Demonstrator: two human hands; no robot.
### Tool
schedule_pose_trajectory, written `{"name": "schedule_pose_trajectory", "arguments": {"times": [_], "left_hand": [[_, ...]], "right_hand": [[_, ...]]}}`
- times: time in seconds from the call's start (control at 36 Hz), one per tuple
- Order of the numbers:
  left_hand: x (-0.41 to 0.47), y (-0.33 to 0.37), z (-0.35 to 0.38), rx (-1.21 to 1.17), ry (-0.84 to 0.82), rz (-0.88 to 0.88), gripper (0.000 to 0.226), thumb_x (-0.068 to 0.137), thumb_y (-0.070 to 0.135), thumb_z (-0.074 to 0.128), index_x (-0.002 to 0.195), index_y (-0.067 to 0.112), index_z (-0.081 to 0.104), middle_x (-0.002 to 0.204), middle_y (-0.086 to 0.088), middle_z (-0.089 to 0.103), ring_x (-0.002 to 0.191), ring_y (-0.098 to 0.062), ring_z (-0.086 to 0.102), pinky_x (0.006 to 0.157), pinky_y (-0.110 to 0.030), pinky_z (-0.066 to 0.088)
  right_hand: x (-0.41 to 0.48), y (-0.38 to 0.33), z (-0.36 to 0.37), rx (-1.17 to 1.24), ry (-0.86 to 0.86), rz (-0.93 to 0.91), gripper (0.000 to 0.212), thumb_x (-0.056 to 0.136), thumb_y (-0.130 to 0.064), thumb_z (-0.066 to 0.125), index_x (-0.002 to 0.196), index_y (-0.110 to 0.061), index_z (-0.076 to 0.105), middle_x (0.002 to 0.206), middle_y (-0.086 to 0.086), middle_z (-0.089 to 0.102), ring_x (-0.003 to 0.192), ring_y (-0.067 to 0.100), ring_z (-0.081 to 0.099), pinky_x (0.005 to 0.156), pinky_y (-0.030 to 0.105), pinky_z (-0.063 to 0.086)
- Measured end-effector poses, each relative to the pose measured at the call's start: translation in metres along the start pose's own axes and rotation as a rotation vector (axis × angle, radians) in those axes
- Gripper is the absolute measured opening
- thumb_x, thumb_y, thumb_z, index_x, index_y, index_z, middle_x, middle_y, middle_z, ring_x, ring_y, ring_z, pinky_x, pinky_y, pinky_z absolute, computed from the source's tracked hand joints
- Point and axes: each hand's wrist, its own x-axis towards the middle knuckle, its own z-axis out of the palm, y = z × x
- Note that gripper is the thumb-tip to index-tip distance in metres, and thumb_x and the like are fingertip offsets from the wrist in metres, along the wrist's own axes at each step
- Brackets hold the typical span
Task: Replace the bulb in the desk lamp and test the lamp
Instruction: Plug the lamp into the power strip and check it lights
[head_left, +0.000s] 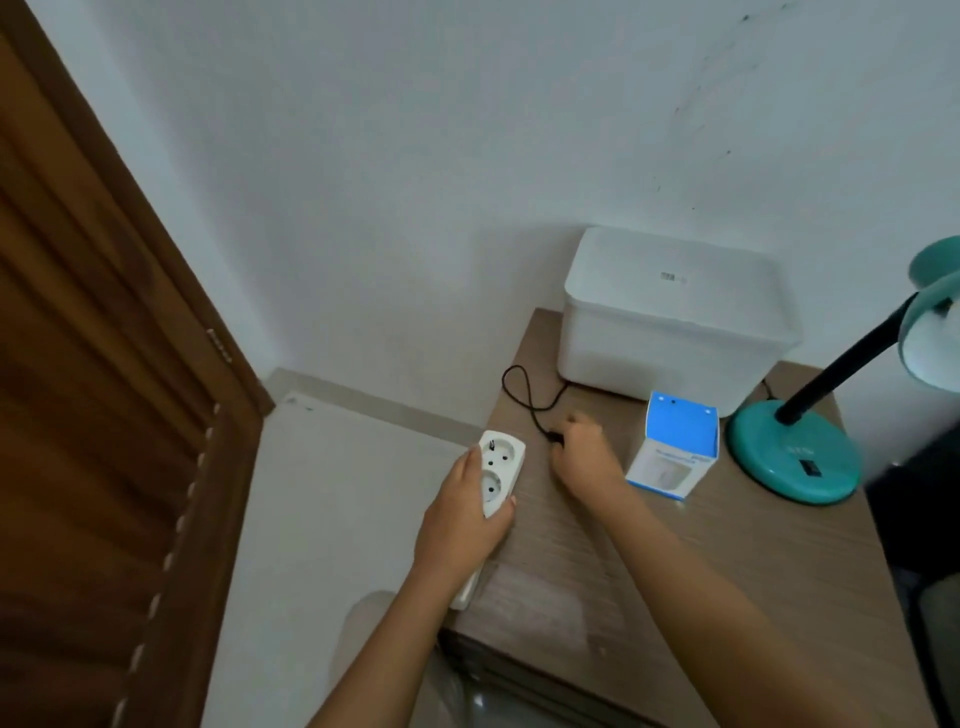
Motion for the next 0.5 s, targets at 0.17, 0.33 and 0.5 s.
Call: {"name": "schedule_pose_trajectory", "arguments": {"times": [0.17,0.33,0.5], "left_hand": [[0.000,-0.002,0.001,-0.036,0.021,-0.006,0.069,0.085,0.038,0.058,0.143,0.023,0.025,0.142,0.006,0.040,0.121,-0.015,0.048,0.086,-0.024,0.039],[-0.001,0.001,0.000,-0.022,0.030,-0.004,0.066,0.085,0.036,0.058,0.141,0.023,0.027,0.137,0.007,0.043,0.114,-0.015,0.050,0.079,-0.024,0.038],[-0.002,0.001,-0.001,-0.047,0.036,0.000,0.065,0.084,0.036,0.059,0.140,0.026,0.028,0.132,0.009,0.046,0.110,-0.013,0.052,0.077,-0.025,0.041]], "right_hand": [[-0.001,-0.007,-0.012,0.412,0.071,0.035,0.026,0.087,-0.007,0.057,0.111,-0.006,0.067,0.114,0.010,0.068,0.104,0.019,0.060,0.089,0.021,0.040],[-0.009,-0.023,-0.025,0.715,-0.003,-0.085,0.021,0.084,-0.005,0.063,0.104,-0.011,0.068,0.091,-0.003,0.066,0.079,0.004,0.059,0.071,0.003,0.044],[-0.014,-0.034,-0.020,0.823,-0.118,-0.147,0.023,0.081,0.003,0.065,0.101,-0.009,0.066,0.084,-0.009,0.064,0.071,-0.009,0.063,0.070,0.006,0.048]]}}
